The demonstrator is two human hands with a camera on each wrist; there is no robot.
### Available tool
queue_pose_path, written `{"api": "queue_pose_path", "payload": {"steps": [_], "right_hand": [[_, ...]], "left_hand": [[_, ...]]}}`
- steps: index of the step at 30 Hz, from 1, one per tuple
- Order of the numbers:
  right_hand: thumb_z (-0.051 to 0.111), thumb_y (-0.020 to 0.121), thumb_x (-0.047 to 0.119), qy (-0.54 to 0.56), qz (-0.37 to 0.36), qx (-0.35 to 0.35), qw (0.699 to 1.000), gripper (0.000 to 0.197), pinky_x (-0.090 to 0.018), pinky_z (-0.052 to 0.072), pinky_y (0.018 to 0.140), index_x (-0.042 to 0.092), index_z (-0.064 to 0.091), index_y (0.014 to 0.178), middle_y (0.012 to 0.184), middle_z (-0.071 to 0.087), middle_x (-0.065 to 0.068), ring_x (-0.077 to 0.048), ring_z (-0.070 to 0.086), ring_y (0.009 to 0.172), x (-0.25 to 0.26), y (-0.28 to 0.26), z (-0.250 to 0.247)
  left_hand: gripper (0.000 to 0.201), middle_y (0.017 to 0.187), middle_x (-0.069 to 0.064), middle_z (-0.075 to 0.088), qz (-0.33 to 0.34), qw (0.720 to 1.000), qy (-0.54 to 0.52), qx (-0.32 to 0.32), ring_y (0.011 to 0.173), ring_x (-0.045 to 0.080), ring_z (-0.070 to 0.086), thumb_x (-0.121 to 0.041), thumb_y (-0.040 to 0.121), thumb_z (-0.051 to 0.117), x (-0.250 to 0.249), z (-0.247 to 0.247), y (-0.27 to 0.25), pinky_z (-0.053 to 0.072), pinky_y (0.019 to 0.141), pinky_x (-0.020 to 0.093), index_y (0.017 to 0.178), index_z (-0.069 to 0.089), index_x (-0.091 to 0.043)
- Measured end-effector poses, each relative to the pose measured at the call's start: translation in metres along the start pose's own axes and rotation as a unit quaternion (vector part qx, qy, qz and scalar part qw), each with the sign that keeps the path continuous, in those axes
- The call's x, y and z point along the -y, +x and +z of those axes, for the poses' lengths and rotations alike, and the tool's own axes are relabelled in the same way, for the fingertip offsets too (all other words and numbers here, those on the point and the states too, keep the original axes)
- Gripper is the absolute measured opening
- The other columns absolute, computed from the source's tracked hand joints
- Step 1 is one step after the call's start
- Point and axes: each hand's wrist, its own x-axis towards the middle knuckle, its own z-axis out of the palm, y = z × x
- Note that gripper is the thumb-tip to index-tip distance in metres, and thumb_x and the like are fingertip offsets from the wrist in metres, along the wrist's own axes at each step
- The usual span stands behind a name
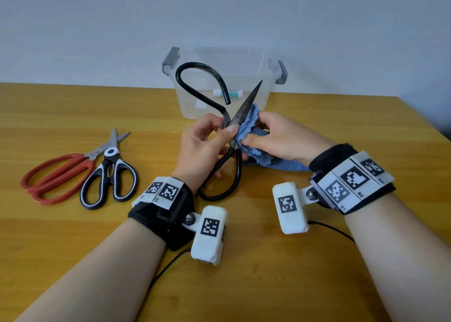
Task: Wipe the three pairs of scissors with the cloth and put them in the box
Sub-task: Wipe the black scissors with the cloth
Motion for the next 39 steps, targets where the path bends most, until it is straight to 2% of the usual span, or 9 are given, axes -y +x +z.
{"api": "queue_pose_path", "payload": {"steps": [4, 8, 12, 18, 21, 25, 29, 35, 39], "right_hand": [[0.059, 0.102, 0.027, -0.005, 0.002, 0.031, 0.999, 0.013, -0.027, 0.054, 0.081, 0.029, 0.07, 0.097, 0.087, 0.078, 0.008, -0.003, 0.073, 0.085, 0.006, -0.004, 0.001], [0.058, 0.102, 0.022, -0.003, -0.001, 0.037, 0.999, 0.019, -0.038, 0.053, 0.095, 0.019, 0.074, 0.093, 0.084, 0.079, 0.0, -0.014, 0.073, 0.088, 0.008, -0.002, 0.002], [0.056, 0.102, 0.025, -0.035, -0.003, 0.037, 0.999, 0.021, -0.039, 0.052, 0.091, 0.018, 0.074, 0.095, 0.083, 0.078, 0.005, -0.016, 0.072, 0.087, 0.007, -0.001, 0.004], [0.052, 0.104, 0.028, -0.055, -0.025, 0.04, 0.997, 0.023, -0.024, 0.045, 0.075, 0.025, 0.074, 0.097, 0.08, 0.076, 0.011, -0.005, 0.068, 0.078, 0.007, 0.002, 0.004], [0.055, 0.103, 0.026, -0.059, -0.037, 0.019, 0.997, 0.029, -0.007, 0.037, 0.06, 0.032, 0.07, 0.08, 0.068, 0.071, 0.022, 0.009, 0.061, 0.064, 0.005, 0.002, 0.004], [0.058, 0.101, 0.031, -0.102, -0.023, 0.003, 0.994, 0.037, -0.021, 0.028, 0.052, 0.019, 0.062, 0.066, 0.051, 0.048, 0.01, -0.003, 0.041, 0.047, -0.004, 0.002, 0.0], [0.06, 0.099, 0.034, -0.109, 0.013, -0.023, 0.994, 0.047, -0.024, 0.021, 0.049, 0.018, 0.04, 0.06, 0.054, 0.032, 0.005, -0.007, 0.03, 0.046, -0.023, -0.001, -0.012], [0.059, 0.1, 0.033, 0.09, 0.07, -0.21, 0.971, 0.04, -0.034, 0.038, 0.063, -0.001, 0.063, 0.081, 0.072, 0.052, -0.009, -0.02, 0.05, 0.068, -0.054, -0.007, -0.031], [0.056, 0.104, 0.026, 0.272, 0.035, -0.171, 0.946, 0.028, -0.037, 0.05, 0.059, 0.016, 0.071, 0.083, 0.078, 0.065, -0.004, -0.022, 0.061, 0.074, -0.03, -0.003, -0.028]], "left_hand": [[0.022, 0.098, 0.024, 0.071, 0.015, 1.0, 0.004, 0.005, 0.071, 0.04, 0.077, -0.017, 0.101, 0.064, 0.001, -0.001, 0.001, 0.033, 0.029, 0.02, 0.099, 0.054, 0.002], [0.015, 0.097, 0.034, 0.066, 0.032, 0.999, 0.008, 0.013, 0.071, 0.053, 0.071, -0.018, 0.101, 0.064, 0.002, -0.003, 0.002, 0.035, 0.029, 0.02, 0.094, 0.057, -0.006], [0.012, 0.092, 0.039, 0.063, 0.027, 1.0, 0.013, 0.005, 0.069, 0.063, 0.064, -0.019, 0.101, 0.065, 0.004, -0.003, 0.004, 0.036, 0.03, 0.02, 0.093, 0.059, -0.011], [0.009, 0.095, 0.022, 0.072, 0.021, 1.0, -0.008, -0.018, 0.067, 0.036, 0.077, -0.013, 0.102, 0.062, 0.002, -0.002, 0.002, 0.033, 0.029, 0.02, 0.096, 0.058, -0.009], [0.01, 0.102, 0.028, 0.07, 0.021, 0.999, -0.006, -0.042, 0.067, 0.034, 0.077, -0.014, 0.101, 0.063, 0.003, -0.003, 0.003, 0.033, 0.029, 0.02, 0.097, 0.058, -0.008], [0.014, 0.102, 0.031, 0.06, 0.014, 0.997, -0.024, -0.066, 0.069, 0.034, 0.078, -0.017, 0.101, 0.065, 0.003, -0.004, 0.005, 0.031, 0.029, 0.02, 0.096, 0.056, -0.007], [0.017, 0.088, 0.008, 0.059, -0.022, 0.99, -0.076, -0.113, 0.074, 0.034, 0.078, -0.018, 0.101, 0.065, 0.001, -0.007, 0.005, 0.028, 0.031, 0.019, 0.095, 0.051, -0.009], [0.02, 0.073, 0.002, 0.062, -0.022, 0.986, -0.116, -0.117, 0.074, 0.03, 0.078, -0.019, 0.103, 0.062, -0.003, -0.012, 0.003, 0.027, 0.031, 0.02, 0.087, 0.051, -0.012], [0.014, 0.073, 0.0, 0.068, -0.023, 0.995, -0.081, -0.047, 0.074, 0.037, 0.077, -0.015, 0.101, 0.063, -0.003, -0.005, 0.0, 0.028, 0.03, 0.018, 0.091, 0.054, -0.01]]}}
